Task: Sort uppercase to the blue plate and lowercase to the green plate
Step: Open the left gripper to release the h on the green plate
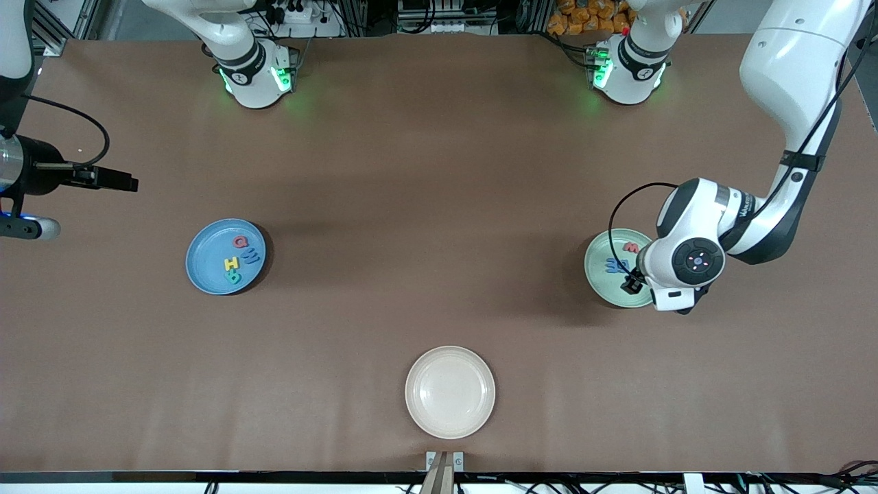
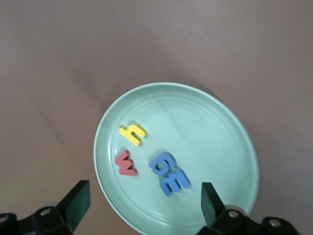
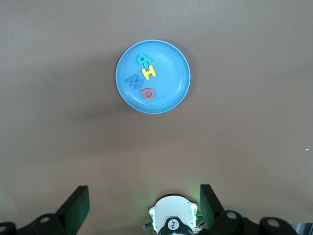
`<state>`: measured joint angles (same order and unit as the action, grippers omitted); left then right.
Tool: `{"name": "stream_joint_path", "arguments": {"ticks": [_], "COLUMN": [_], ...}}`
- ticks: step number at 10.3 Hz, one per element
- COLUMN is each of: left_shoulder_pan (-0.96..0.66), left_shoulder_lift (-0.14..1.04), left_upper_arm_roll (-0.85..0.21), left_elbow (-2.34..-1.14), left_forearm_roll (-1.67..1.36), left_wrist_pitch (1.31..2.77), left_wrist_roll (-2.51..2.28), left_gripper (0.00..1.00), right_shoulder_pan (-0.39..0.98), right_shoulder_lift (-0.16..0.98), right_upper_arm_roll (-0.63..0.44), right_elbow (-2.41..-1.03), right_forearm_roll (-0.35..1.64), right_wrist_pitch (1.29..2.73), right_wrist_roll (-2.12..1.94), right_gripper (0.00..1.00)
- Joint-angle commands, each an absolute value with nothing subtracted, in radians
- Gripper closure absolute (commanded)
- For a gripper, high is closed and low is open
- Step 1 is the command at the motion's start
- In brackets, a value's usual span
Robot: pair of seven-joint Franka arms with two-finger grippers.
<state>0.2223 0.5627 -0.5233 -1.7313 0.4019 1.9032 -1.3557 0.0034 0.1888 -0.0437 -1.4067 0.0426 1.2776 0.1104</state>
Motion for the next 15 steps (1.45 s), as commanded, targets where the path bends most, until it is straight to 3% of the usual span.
{"name": "stream_joint_path", "arguments": {"ticks": [1, 4, 8, 11, 13, 15], "left_shoulder_pan": [0.235, 0.22, 0.036, 0.034, 0.032, 0.035], "left_shoulder_lift": [0.531, 0.49, 0.292, 0.14, 0.036, -0.004], "left_upper_arm_roll": [-0.564, -0.536, -0.232, -0.173, -0.131, -0.095], "left_elbow": [-1.741, -1.794, -1.992, -2.097, -2.08, -1.96], "left_forearm_roll": [0.397, 0.39, 0.208, 0.086, 0.0, -0.067], "left_wrist_pitch": [1.902, 1.93, 2.074, 2.101, 2.102, 2.094], "left_wrist_roll": [-1.315, -1.234, -0.905, -0.637, -0.467, -0.34], "left_gripper": [0.0, 0.0, 0.0, 0.0, 0.0, 0.0], "right_shoulder_pan": [-0.018, -0.02, -0.02, -0.02, -0.02, -0.018], "right_shoulder_lift": [0.187, 0.189, 0.199, 0.198, 0.196, 0.186], "right_upper_arm_roll": [-0.023, -0.023, -0.023, -0.023, -0.023, -0.021], "right_elbow": [-1.408, -1.408, -1.408, -1.397, -1.388, -1.367], "right_forearm_roll": [0.044, 0.046, 0.048, 0.049, 0.048, 0.049], "right_wrist_pitch": [1.322, 1.425, 1.44, 1.462, 1.46, 1.457], "right_wrist_roll": [0.101, 0.101, 0.101, 0.103, 0.104, 0.104], "right_gripper": [0.0, 0.0, 0.0, 0.0, 0.0, 0.0]}}
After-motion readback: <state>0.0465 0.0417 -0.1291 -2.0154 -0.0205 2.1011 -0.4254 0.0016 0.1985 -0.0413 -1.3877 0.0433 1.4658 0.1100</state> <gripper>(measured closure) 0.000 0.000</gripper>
